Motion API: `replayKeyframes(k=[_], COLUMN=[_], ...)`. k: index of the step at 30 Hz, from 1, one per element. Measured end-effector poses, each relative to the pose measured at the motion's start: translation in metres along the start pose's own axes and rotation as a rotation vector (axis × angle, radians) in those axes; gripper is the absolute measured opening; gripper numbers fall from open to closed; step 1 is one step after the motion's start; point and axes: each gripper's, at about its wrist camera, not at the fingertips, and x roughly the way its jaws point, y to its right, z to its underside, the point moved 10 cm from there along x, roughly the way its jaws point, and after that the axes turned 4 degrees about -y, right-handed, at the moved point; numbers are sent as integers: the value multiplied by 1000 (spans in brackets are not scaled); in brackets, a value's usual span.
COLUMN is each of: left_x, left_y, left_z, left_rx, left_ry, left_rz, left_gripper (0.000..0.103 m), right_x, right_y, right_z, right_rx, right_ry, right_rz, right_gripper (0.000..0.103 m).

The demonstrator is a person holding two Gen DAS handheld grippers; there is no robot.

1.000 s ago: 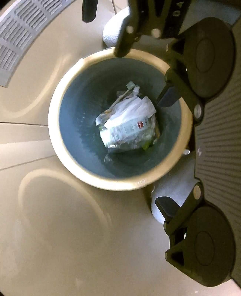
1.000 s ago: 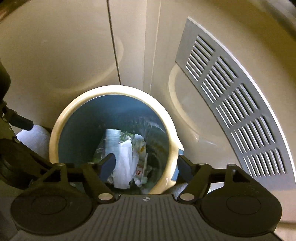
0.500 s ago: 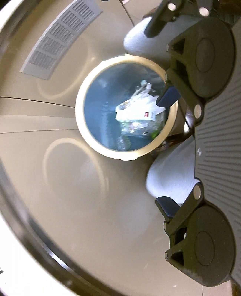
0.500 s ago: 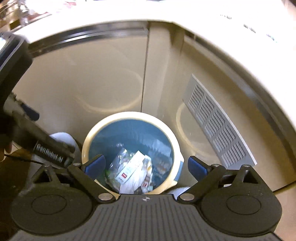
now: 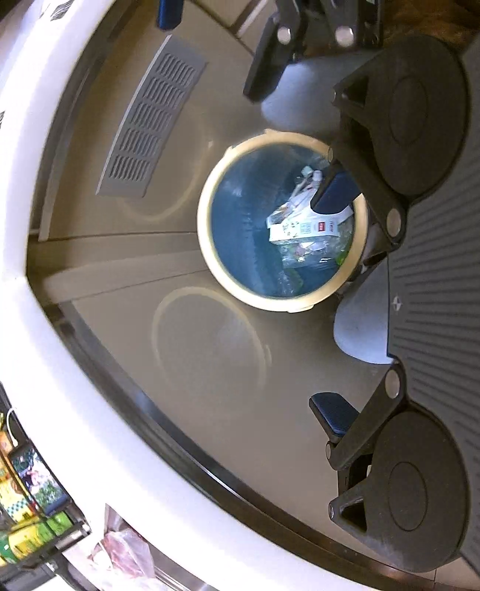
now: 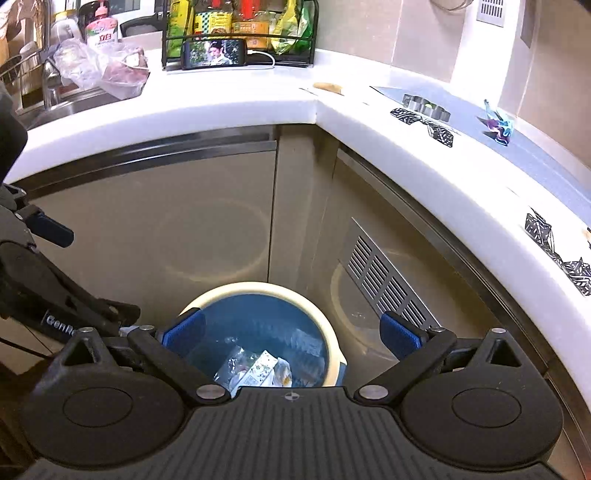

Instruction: Collect trash

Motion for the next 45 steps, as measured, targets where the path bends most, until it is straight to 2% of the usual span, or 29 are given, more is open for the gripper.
replayKeyframes(k=[5,45], left_x=[3,4], left_y=[1,-1], left_z=[7,11], left_rx=[-4,-5], left_ry=[-39,-40], left_rz=[12,9], left_gripper=[103,103], right_x=[0,10], right_y=[-7,-12], right_z=[5,9], right_rx=[-22,-16], right_ry=[-28,-57], right_rz=[-17,-28], right_gripper=[101,103])
